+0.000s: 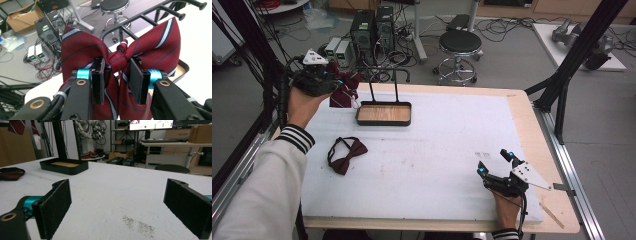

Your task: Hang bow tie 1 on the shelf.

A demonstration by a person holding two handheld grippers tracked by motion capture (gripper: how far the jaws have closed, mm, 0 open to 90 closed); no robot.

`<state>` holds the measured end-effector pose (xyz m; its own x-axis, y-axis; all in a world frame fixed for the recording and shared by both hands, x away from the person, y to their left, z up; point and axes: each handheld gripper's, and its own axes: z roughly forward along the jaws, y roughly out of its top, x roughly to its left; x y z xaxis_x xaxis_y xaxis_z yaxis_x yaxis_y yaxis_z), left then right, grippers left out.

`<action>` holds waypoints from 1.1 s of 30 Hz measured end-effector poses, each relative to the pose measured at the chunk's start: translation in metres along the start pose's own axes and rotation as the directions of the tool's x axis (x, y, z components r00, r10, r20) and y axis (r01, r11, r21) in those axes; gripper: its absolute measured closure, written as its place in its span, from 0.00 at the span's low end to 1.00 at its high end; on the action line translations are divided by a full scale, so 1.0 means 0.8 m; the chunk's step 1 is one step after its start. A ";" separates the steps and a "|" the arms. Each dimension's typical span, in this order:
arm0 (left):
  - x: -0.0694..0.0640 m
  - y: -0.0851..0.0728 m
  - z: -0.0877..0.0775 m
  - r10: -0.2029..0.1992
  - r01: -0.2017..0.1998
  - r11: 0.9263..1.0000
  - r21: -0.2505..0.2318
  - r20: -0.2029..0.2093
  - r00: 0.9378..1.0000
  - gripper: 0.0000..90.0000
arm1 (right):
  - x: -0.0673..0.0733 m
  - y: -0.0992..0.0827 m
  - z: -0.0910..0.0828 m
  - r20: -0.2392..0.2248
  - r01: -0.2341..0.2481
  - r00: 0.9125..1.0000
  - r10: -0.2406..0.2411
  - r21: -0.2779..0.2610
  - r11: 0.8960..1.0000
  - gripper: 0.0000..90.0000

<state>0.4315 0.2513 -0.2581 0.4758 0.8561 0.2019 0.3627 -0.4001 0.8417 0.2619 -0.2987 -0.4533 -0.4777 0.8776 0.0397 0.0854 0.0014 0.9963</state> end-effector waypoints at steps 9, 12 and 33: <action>0.010 0.007 0.007 -0.028 0.028 1.000 0.005 -0.021 0.999 0.74 | 0.000 0.000 0.000 0.000 -0.004 1.000 0.004 0.002 1.000 0.08; 0.011 0.008 0.009 -0.028 0.028 1.000 0.007 -0.029 0.999 0.74 | 0.000 0.000 0.000 0.000 -0.004 1.000 0.004 0.003 1.000 0.08; 0.020 0.018 0.030 -0.047 0.047 0.999 0.003 -0.049 0.998 0.74 | 0.000 0.000 0.001 0.000 0.001 1.000 -0.001 0.008 1.000 0.08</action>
<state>0.4638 0.2515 -0.2544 0.4185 0.8888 0.1868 0.3871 -0.3606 0.8486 0.2627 -0.2979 -0.4531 -0.4779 0.8776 0.0387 0.0921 0.0063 0.9957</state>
